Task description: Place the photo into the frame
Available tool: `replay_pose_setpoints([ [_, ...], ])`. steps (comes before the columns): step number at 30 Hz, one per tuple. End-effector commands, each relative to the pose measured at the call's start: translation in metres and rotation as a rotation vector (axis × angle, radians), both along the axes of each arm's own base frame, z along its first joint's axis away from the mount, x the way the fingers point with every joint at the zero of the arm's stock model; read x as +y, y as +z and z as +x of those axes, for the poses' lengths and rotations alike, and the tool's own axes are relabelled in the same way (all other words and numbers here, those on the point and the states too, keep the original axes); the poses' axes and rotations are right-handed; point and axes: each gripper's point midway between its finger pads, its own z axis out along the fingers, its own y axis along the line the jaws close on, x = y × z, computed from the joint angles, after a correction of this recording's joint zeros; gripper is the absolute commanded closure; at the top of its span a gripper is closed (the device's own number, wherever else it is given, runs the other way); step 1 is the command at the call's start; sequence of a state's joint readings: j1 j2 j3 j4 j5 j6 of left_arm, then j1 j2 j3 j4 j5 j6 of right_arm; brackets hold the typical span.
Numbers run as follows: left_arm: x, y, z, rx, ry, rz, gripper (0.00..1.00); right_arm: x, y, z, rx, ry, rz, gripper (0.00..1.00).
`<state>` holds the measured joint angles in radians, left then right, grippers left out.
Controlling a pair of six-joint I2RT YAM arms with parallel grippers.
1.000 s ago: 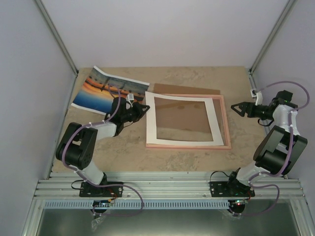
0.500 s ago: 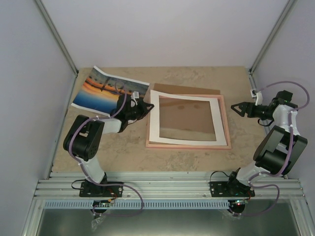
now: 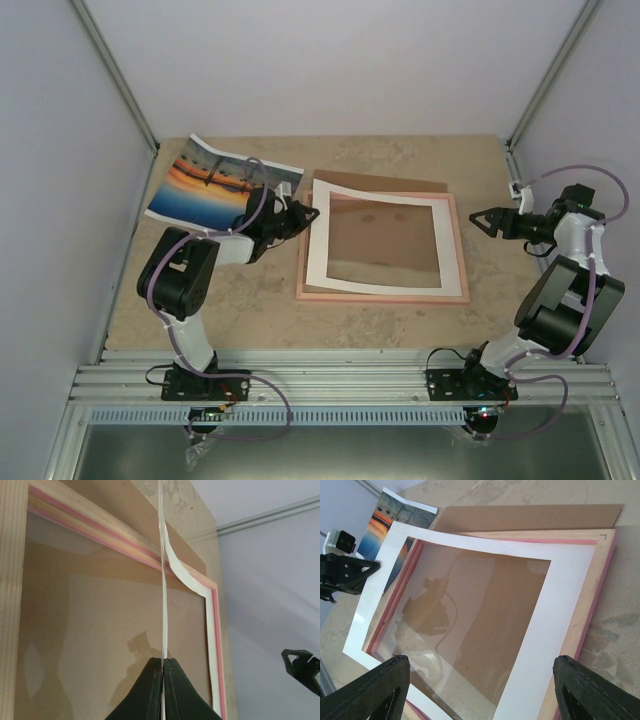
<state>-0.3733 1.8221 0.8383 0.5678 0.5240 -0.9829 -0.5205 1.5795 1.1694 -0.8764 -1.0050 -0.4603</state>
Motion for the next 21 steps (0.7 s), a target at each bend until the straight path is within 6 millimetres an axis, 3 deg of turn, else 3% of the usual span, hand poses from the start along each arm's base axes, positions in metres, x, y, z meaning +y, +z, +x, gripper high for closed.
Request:
replay_pose_setpoints([
  [1, -0.004, 0.008, 0.005, -0.064, -0.019, 0.085, 0.94, 0.000, 0.001, -0.001, -0.010, 0.004, 0.002, 0.21],
  [8, -0.014, -0.002, -0.001, -0.038, -0.042, 0.112, 0.90, 0.001, -0.001, -0.002, -0.004, 0.003, 0.012, 0.21],
  [13, -0.005, 0.003, 0.006, -0.044, -0.003, 0.189, 0.68, 0.001, 0.002, -0.003, -0.015, 0.004, -0.003, 0.21],
  [17, 0.008, 0.021, 0.008, -0.091, 0.041, 0.303, 0.46, 0.001, 0.003, -0.002, -0.017, 0.006, -0.001, 0.21],
  [21, 0.012, 0.042, 0.005, -0.174, 0.054, 0.488, 0.13, 0.001, 0.004, -0.001, -0.022, 0.005, 0.006, 0.21],
])
